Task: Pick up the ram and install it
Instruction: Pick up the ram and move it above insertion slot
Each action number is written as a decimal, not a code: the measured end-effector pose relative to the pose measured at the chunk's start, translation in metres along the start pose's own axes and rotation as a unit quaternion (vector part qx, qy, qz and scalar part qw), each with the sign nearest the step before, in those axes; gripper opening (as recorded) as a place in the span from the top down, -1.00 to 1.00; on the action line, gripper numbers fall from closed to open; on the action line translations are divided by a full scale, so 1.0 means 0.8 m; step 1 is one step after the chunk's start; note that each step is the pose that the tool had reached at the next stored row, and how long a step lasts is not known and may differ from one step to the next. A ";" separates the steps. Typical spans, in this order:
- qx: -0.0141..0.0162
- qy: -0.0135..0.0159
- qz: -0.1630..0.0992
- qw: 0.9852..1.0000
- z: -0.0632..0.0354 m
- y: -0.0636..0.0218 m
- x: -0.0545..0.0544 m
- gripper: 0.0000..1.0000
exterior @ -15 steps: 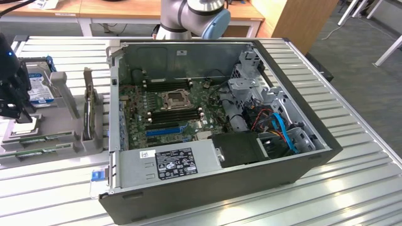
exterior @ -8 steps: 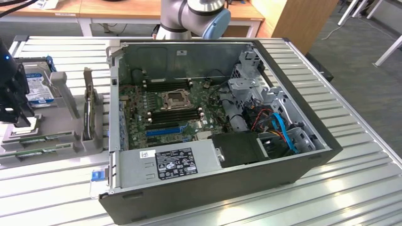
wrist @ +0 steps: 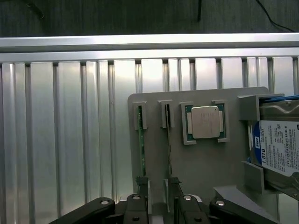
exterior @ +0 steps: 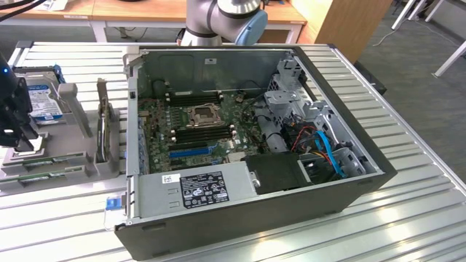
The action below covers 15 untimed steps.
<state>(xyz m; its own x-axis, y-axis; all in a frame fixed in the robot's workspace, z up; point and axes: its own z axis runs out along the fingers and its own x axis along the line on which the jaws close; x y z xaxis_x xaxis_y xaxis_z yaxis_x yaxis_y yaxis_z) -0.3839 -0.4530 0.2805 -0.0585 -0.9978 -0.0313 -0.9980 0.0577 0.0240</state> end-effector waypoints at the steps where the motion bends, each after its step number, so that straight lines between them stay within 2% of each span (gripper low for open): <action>1: 0.000 0.000 0.000 1.000 0.000 0.000 0.001 0.38; 10: 0.000 0.000 0.000 1.000 0.000 0.000 0.004 0.38; 15: 0.000 0.000 0.000 1.000 0.006 0.000 0.005 0.38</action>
<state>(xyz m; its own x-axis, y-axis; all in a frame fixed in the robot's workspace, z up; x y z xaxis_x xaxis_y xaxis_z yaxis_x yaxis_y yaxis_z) -0.3843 -0.4567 0.2759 -0.0585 -0.9978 -0.0313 -0.9980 0.0577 0.0240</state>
